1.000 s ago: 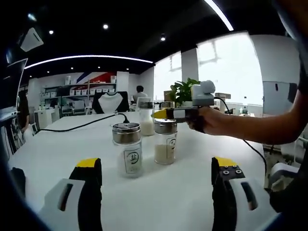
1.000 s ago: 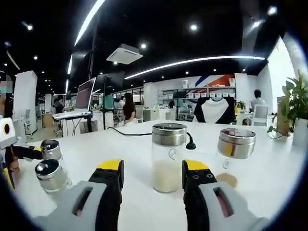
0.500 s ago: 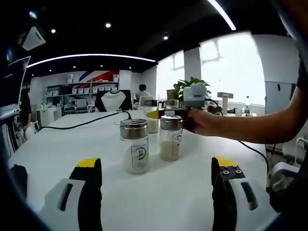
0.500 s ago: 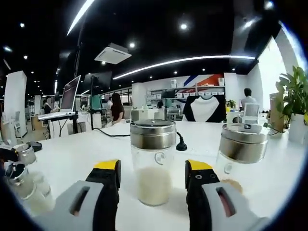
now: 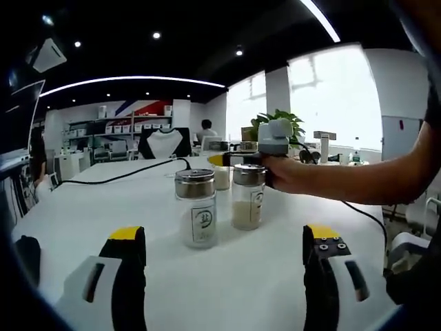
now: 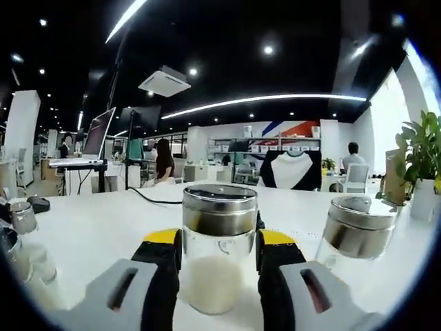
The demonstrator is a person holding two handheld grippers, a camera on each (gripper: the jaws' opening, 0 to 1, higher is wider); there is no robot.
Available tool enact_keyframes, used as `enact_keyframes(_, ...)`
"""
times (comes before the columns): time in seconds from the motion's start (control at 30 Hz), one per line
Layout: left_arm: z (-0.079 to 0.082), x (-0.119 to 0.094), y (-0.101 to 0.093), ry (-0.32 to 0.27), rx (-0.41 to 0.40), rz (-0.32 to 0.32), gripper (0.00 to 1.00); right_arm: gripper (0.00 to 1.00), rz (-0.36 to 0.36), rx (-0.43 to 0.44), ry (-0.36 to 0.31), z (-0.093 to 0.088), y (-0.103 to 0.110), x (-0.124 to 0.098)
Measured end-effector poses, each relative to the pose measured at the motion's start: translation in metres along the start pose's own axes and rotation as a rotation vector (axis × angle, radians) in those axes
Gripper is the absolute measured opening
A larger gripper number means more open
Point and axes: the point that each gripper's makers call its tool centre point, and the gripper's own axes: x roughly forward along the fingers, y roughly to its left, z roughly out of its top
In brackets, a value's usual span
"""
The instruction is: Rotate the seasoning bottle until the label or dispensing opening points toward the visible target arrow and the bottle remains upright within the marked orientation range
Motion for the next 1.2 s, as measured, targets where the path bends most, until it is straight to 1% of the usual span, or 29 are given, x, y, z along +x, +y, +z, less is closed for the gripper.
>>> enact_keyframes(0.13, -0.001, 0.0, 0.0, 0.002, -0.004, 0.0, 1.0, 0.39, 0.006, -0.021, 0.0, 0.0, 0.003, 0.001)
enact_keyframes(0.37, 0.0, 0.001, -0.004, 0.002, 0.0, -0.004, 1.0, 0.38, 0.009, 0.002, 0.005, 0.001, 0.001, 0.002)
enact_keyframes(0.47, 0.002, -0.001, -0.003, -0.006, 0.003, -0.002, 1.0, 0.37, 0.009, 0.025, 0.009, 0.001, 0.001, -0.001)
enact_keyframes(0.6, 0.003, -0.004, 0.001, -0.017, -0.01, 0.018, 1.0, 0.37, 0.043, 0.109, 0.002, 0.003, 0.005, -0.01)
enact_keyframes(0.67, 0.004, -0.005, 0.004, -0.024, -0.013, 0.031, 1.0, 0.37, 0.053, 0.116, -0.003, 0.004, 0.004, -0.015)
enact_keyframes(0.77, 0.013, -0.007, 0.004, -0.061, 0.003, 0.047, 0.98, 0.37, 0.06, 0.127, -0.004, 0.004, 0.003, -0.023)
enact_keyframes(0.87, 0.018, -0.007, 0.002, -0.073, 0.008, 0.045, 0.98, 0.37, 0.084, 0.146, -0.008, 0.006, 0.005, -0.032)
enact_keyframes(0.97, 0.023, -0.007, 0.0, -0.095, 0.02, 0.043, 0.96, 0.37, 0.095, 0.136, -0.01, 0.007, 0.008, -0.042)
enact_keyframes(1.0, 0.026, -0.008, -0.002, -0.11, 0.03, 0.044, 0.94, 0.37, 0.097, 0.133, -0.009, 0.008, 0.009, -0.044)
enact_keyframes(1.07, 0.036, -0.01, -0.004, -0.158, 0.053, 0.049, 0.92, 0.37, 0.106, 0.13, -0.014, 0.01, 0.011, -0.052)
enact_keyframes(1.13, 0.043, -0.012, -0.007, -0.182, 0.056, 0.045, 0.92, 0.37, 0.129, 0.145, -0.021, 0.011, 0.015, -0.059)
enact_keyframes(1.2, 0.051, -0.013, -0.011, -0.219, 0.068, 0.038, 0.9, 0.37, 0.149, 0.16, -0.024, 0.013, 0.016, -0.065)
